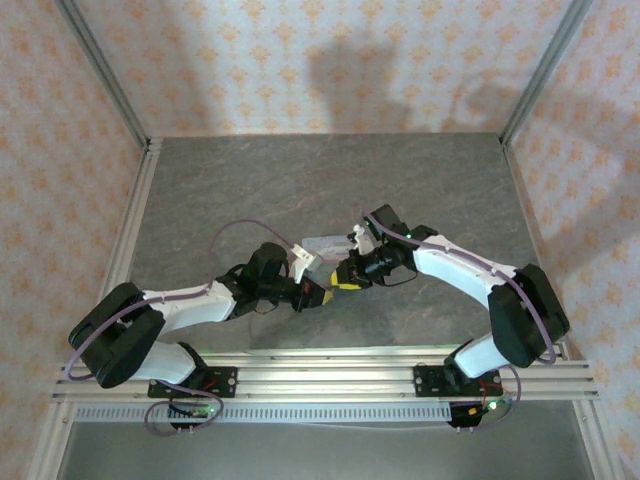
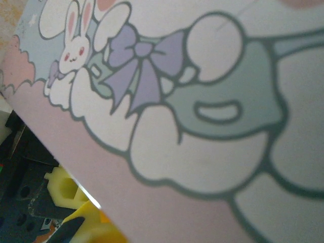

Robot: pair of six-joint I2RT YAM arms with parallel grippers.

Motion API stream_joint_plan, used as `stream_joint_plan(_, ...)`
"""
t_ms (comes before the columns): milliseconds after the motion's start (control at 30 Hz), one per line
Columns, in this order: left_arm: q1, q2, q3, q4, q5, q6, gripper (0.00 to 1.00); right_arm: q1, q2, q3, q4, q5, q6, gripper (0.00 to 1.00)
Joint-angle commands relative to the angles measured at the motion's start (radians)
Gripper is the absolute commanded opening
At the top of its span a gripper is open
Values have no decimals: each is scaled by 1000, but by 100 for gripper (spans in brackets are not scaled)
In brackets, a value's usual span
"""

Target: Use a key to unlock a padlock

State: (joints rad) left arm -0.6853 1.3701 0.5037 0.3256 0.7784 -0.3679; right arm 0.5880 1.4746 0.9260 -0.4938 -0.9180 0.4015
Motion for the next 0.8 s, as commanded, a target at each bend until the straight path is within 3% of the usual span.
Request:
stream_joint_plan(0,10,-34,11,37,1,-9,0,0,10,7,-21,-48,-35,0)
stream_joint_plan(267,19,-86,-16,27,-37,-11,0,-1,10,-12,-23,-62,-76,0)
stream_joint_plan(500,18,-73,-40,141,-49,-68,0,0,0,-27,17,-91,-53,0)
stream_joint_plan(767,17,-116,-39,128,-71,-72,0,-1,-19,-40,-12,22,-44,0)
